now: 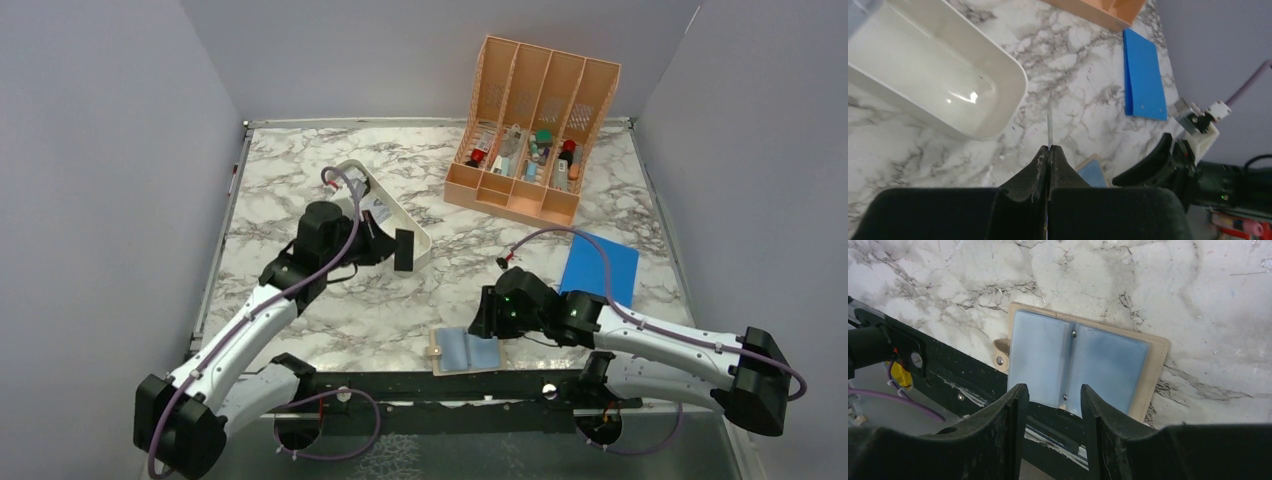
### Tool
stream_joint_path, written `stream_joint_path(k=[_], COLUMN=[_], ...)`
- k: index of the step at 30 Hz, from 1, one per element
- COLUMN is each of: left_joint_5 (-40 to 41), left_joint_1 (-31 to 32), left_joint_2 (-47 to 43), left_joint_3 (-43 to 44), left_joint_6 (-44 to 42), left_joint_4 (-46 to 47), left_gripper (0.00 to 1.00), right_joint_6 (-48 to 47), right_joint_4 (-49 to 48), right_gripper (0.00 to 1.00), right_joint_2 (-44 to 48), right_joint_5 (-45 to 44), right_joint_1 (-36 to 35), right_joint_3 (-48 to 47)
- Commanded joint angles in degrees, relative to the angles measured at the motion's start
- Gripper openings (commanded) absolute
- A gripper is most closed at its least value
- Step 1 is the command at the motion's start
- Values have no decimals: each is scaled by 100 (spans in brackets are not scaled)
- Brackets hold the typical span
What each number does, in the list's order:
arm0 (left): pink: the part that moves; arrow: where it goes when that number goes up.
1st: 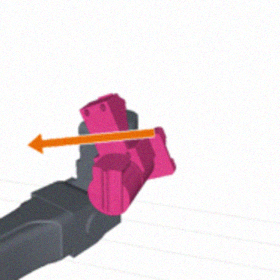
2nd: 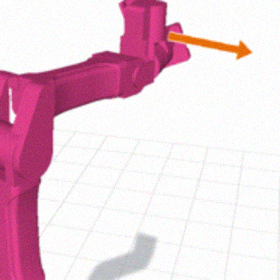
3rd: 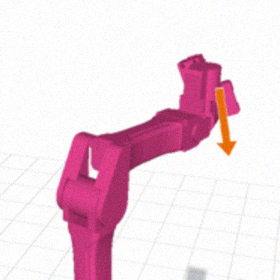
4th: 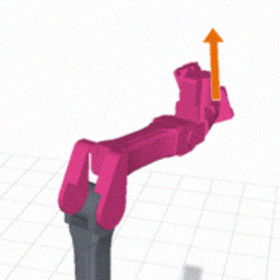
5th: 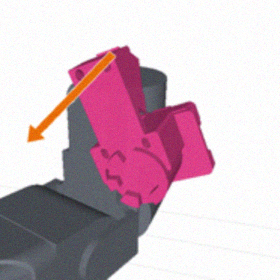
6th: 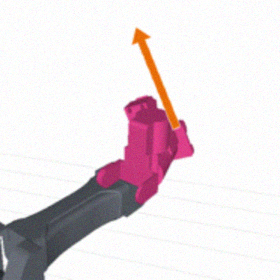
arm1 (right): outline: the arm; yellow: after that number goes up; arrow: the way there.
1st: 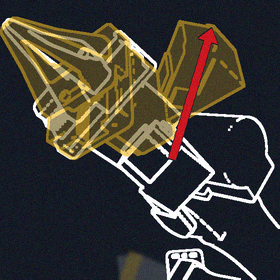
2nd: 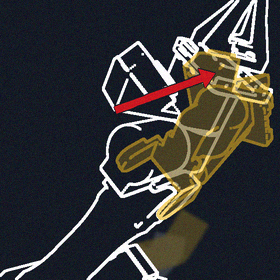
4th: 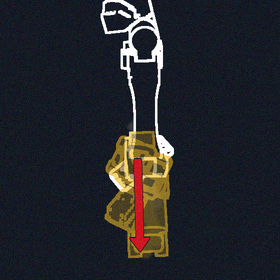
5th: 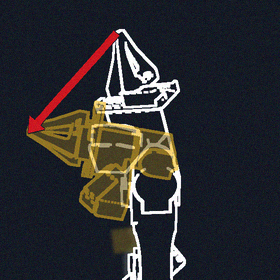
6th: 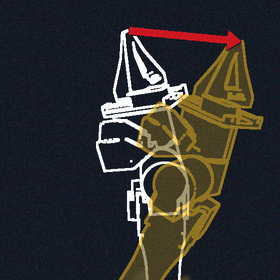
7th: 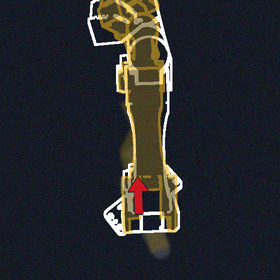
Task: Put the credit cards into the card holder
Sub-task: Pick up the credit card from the storage box, then insert the credit card into the card holder.
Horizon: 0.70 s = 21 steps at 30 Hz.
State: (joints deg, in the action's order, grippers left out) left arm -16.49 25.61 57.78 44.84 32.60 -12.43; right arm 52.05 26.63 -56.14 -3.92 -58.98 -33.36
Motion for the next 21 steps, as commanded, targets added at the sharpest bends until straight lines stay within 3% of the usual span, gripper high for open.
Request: stream_joint_path(k=[1,11,21], left_joint_5=[-229,1260,2258], left_joint_1=[575,2518,3876], left_joint_2=[-764,-1451,-371], left_joint_3=[-883,-2204,-2728], left_joint_6=[1519,3085,3653], left_joint_4=[812,1627,2814], left_gripper=[0,0,0], right_joint_6=[11,125,181], right_joint_4=[188,613,462], right_gripper=[47,42,39], right_joint_2=[-41,-588,-938], right_joint_5=[28,-647,-708], right_joint_1=[-18,-17,9], right_joint_3=[115,145,294])
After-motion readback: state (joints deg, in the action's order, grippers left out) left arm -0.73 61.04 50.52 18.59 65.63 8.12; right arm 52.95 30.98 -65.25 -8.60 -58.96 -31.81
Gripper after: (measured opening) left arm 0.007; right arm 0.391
